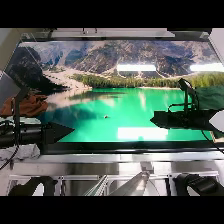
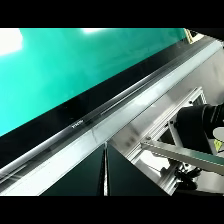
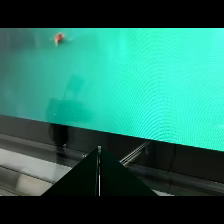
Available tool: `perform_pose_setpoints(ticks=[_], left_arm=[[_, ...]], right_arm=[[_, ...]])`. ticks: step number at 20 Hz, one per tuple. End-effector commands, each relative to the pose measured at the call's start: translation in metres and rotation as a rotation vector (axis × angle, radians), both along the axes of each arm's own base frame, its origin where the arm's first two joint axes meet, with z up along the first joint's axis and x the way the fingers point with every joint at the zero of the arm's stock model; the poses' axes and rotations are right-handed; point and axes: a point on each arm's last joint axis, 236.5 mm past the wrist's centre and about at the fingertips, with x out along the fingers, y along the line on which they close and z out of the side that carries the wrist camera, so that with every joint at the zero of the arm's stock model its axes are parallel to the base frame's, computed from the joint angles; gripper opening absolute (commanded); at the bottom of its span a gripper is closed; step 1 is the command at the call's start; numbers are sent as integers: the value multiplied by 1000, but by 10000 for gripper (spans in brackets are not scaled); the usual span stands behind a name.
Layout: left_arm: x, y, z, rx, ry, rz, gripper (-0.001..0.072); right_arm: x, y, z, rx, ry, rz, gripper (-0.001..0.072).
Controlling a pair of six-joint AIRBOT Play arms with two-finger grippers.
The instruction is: Fold the shirts.
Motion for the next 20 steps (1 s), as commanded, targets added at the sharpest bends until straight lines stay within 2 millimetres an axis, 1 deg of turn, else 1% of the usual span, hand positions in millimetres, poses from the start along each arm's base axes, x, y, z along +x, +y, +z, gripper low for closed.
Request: perform_pose_setpoints(ticks=[1, 14, 18, 19, 20], left_arm=[[0, 0, 0, 0, 0, 0, 20], [0, 0, 0, 0, -2, 1, 20], [23, 6, 4, 2, -59, 83, 18], [31, 9, 6, 4, -81, 114, 18], [44, 18, 7, 26, -111, 162, 18]], right_arm=[[0, 0, 0, 0, 0, 1, 15], [1, 0, 1, 2, -4, -1, 15], [0, 0, 0, 1, -3, -1, 15], [1, 0, 0, 2, -3, -1, 15], [1, 0, 0, 1, -3, -1, 15]])
